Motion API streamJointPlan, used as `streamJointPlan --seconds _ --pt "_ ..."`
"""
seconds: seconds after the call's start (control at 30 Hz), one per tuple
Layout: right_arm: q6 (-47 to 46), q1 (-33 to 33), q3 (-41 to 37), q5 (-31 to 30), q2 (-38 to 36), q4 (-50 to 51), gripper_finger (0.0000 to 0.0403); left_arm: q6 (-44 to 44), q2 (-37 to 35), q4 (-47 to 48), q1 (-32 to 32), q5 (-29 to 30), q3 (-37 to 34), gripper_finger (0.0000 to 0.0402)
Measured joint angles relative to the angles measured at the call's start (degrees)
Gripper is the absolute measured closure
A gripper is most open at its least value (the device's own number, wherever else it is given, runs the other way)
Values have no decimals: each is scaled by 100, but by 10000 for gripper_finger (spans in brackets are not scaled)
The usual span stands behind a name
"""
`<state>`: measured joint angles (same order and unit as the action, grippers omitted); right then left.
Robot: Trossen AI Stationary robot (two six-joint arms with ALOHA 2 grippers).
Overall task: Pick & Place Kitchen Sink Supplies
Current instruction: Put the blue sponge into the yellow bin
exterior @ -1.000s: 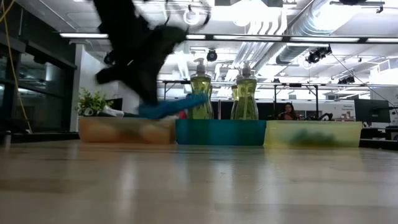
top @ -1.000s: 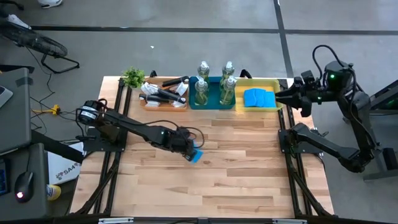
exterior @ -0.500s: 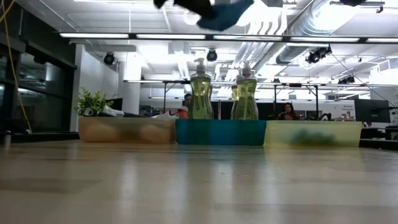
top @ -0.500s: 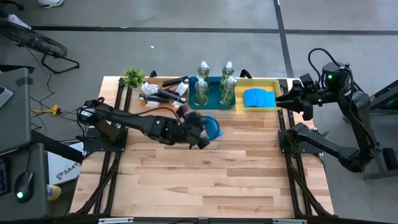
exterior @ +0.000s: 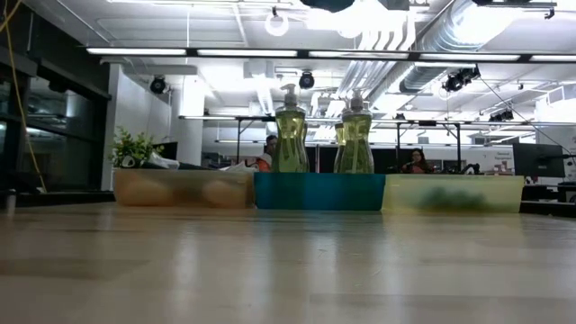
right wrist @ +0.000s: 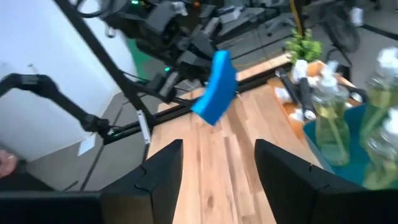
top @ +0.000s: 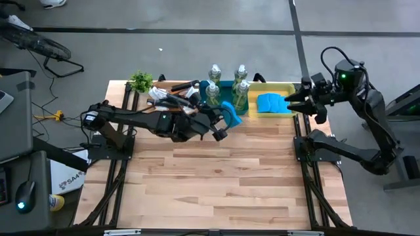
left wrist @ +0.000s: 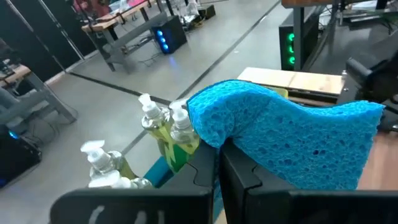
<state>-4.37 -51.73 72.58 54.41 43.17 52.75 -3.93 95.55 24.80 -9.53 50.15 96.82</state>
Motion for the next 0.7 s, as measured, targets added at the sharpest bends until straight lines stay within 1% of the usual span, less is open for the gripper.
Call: streamJointPlan --seconds 0.1,0.23,0.47,0.63,0.7 --pt "-241 416 0 -233 204 -346 197 112 0 -89 38 -6 0 401" --pt "-360 974 0 -910 568 -663 189 193 -2 -136 51 69 2 401" --pt "-459 1890 0 -2223 1273 -1078 190 344 -2 -150 53 794 2 401" --pt "-139 2550 0 -3321 1762 -1505 192 572 -2 -208 53 1147 2 401" --pt "25 2780 0 -3590 1935 -1784 191 661 -2 -221 53 1274 2 401"
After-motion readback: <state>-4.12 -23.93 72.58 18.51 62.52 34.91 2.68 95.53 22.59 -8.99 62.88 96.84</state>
